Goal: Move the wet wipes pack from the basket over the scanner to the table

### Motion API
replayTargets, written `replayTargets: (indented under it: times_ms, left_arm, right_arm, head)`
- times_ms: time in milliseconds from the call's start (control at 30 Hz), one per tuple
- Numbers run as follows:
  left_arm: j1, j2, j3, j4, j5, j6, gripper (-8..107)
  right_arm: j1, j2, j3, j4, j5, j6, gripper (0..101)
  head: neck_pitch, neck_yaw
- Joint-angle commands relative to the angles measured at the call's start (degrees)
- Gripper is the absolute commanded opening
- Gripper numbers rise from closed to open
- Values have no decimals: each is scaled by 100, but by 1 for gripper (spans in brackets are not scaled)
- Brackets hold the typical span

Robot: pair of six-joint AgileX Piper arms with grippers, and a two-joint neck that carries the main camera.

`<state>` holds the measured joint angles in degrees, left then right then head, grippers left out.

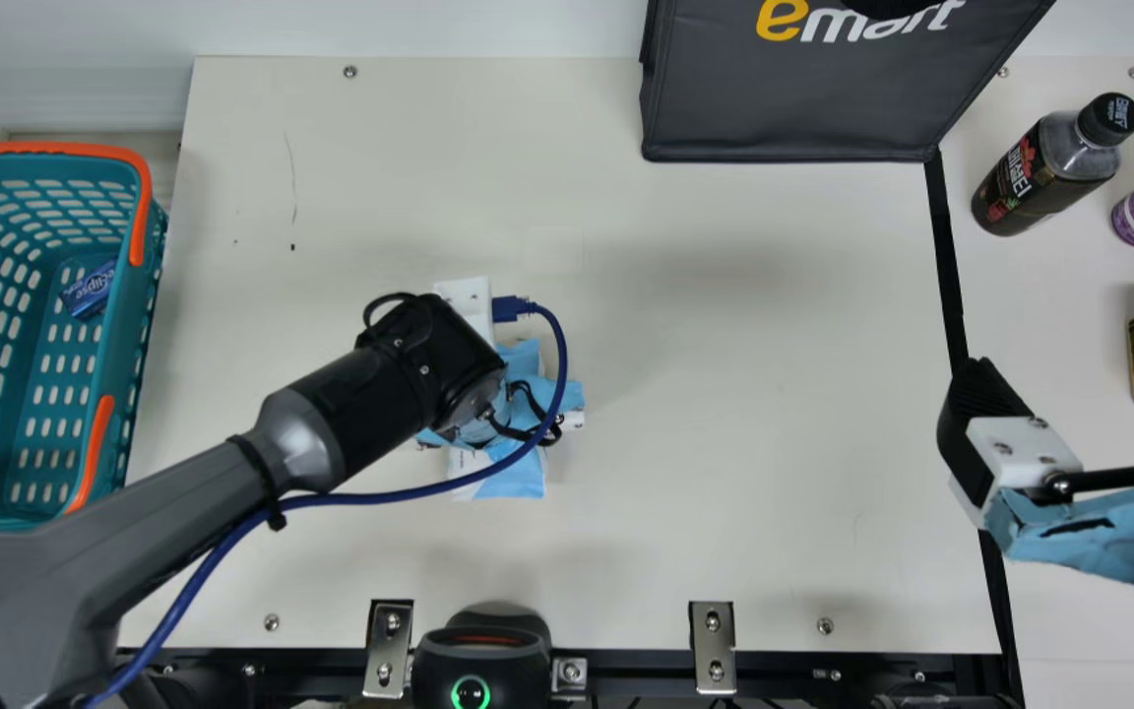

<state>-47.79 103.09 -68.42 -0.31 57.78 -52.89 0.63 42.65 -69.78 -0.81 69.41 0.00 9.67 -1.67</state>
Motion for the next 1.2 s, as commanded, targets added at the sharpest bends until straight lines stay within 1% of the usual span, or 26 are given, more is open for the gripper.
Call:
replayTargets:
  times_ms: [0,233,533,700,733,1167]
  left_arm:
    - [8,22,14,-23,-34,9,90]
    - [17,117,54,-74,-145,45,90]
    - [-36,141,81,-7,-209,-24,30]
    - [-91,61,100,154,-176,-109,-4]
    - [-105,39,101,198,-161,-136,-8]
    - [-303,-135,95,1034,141,-708,-8]
  right_arm:
    - [0,0,0,0,0,0,95]
    - [0,0,0,0,0,0,95]
    - [0,0,0,0,0,0,95]
    - [0,0,0,0,0,0,95]
    - [0,0,0,0,0,0,95]
    - [0,0,0,0,0,0,95]
  head:
    - [-175,9]
    - [-175,9]
    - [-175,9]
    - [-175,9]
    - [-175,9]
    - [-175,9]
